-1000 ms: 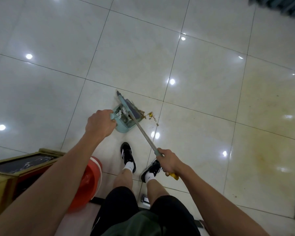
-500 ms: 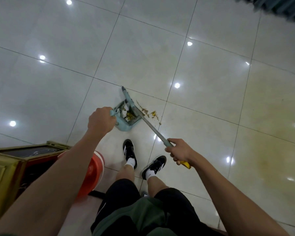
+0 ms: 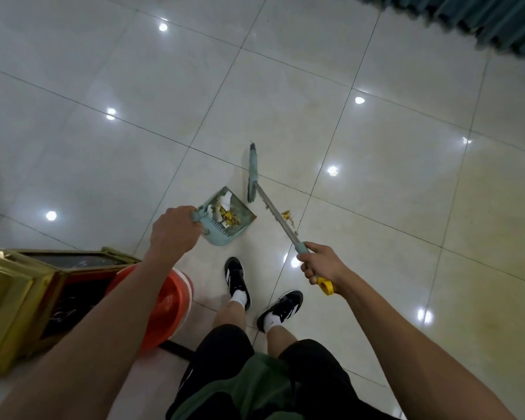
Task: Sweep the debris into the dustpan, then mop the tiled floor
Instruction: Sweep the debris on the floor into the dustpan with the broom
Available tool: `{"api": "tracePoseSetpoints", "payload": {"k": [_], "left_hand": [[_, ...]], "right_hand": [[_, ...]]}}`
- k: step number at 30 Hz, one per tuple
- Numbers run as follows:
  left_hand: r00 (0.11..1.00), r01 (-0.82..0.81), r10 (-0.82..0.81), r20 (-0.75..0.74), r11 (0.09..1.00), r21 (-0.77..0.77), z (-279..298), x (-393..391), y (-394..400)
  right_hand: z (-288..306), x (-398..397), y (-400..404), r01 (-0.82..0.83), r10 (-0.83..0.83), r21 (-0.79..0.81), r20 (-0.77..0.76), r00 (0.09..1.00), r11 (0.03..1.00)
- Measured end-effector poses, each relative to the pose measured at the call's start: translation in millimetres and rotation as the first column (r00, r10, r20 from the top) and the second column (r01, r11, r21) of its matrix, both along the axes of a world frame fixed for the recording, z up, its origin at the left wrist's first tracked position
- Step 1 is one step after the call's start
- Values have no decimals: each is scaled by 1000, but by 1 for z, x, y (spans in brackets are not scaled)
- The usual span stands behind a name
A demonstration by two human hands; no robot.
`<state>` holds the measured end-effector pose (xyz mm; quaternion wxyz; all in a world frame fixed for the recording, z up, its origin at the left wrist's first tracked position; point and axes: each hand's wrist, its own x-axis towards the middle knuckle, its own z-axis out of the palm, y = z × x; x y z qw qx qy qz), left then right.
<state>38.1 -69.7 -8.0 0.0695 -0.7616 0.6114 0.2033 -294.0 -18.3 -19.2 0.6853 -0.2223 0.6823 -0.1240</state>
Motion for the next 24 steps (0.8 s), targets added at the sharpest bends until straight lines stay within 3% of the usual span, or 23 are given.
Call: {"api": "tracePoseSetpoints", "payload": {"k": [12,17,19,21,24], "left_hand": [[998,39,-41,46,998,54,-14,39,-21],[988,139,-143,49,987,82,-20,63,-43],[987,152,-156,34,983,99,-20,67,-52],[988,148,-151,13,981,121,-20,70,-59],[990,140,-140,-9,981,132,-20,75,-63]], "right_hand": [[-46,80,-60,339,-357,131,152,922,932],[-58,103,-80,410,-440,191,155,885,892],[-61,108,-79,354,-375,175,104,921,919],[-63,109,-74,188,-184,111,-40,982,976],[-67,104,-67,-110,125,72,-274,954,991]]}}
